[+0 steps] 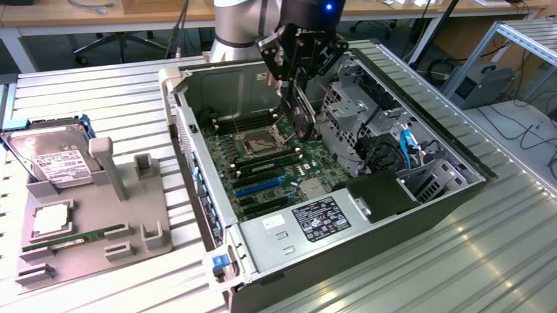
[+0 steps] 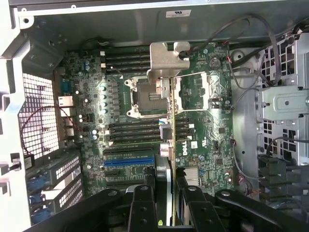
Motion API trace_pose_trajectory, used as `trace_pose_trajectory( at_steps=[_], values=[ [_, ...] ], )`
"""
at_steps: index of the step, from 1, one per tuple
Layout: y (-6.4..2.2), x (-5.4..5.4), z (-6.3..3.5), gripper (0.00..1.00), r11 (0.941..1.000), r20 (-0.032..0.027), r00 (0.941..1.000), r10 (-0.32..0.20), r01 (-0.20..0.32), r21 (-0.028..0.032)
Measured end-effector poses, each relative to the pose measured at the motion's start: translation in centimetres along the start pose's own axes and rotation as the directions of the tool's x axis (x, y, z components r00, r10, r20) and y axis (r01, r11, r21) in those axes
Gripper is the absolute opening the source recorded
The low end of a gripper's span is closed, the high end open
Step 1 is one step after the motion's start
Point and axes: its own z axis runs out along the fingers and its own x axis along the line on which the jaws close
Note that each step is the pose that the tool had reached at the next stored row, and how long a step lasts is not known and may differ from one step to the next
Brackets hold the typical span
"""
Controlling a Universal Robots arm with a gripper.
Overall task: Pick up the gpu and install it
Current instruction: 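Pick up the gpu and move the gpu toward the slot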
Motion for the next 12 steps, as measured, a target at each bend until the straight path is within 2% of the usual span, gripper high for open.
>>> trace_pose_trajectory(
  at_steps=[12],
  values=[
    [0.07, -0.89, 0.22, 0.27, 1.0000, 0.0001, 1.0000, 0.000, 0.000, -0.0001]
  ],
)
